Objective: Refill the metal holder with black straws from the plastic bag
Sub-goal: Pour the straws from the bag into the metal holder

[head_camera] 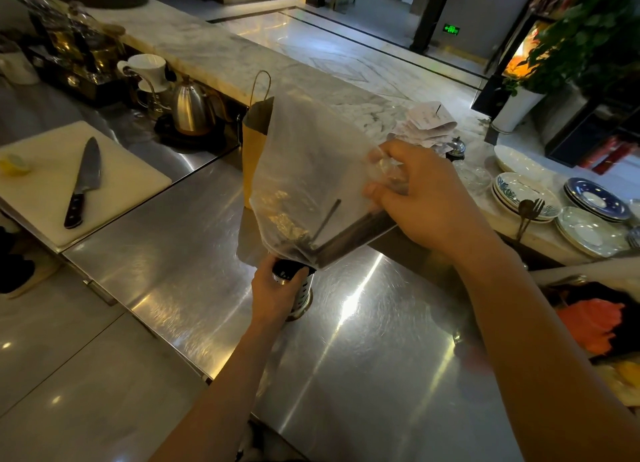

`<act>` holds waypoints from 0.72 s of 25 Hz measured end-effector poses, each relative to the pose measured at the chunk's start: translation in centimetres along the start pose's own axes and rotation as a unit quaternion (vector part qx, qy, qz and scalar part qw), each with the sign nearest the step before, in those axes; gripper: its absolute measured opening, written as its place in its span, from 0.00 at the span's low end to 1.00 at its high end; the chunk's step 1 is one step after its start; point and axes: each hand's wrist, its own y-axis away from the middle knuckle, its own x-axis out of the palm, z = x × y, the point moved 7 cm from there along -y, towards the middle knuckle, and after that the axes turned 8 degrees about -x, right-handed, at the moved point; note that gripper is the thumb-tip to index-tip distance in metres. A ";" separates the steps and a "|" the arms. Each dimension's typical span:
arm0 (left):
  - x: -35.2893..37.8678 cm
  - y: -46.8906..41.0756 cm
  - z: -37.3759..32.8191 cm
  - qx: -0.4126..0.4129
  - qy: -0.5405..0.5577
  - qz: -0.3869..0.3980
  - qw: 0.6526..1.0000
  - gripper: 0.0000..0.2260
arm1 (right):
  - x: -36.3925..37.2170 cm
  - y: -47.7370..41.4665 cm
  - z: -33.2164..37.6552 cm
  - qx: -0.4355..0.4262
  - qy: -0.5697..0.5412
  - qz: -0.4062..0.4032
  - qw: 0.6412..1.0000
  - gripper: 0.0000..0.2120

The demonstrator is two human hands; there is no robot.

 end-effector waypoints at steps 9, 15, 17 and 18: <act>0.4 -0.1 -1.6 0.036 0.005 -0.025 0.999 0.10 | -0.2 -0.2 -0.2 0.009 -0.028 -0.013 0.999 0.12; 0.5 -0.7 -2.3 0.072 0.015 -0.007 0.997 0.10 | -0.6 -0.2 -0.6 0.017 -0.030 -0.014 0.999 0.12; 0.7 -0.7 -2.5 0.070 0.018 -0.002 0.997 0.11 | -0.9 -0.3 -0.6 0.018 -0.042 -0.019 0.999 0.12; 0.7 -0.8 -2.5 0.068 0.018 -0.004 0.997 0.11 | -1.1 -0.3 -0.6 0.018 -0.046 -0.021 0.999 0.12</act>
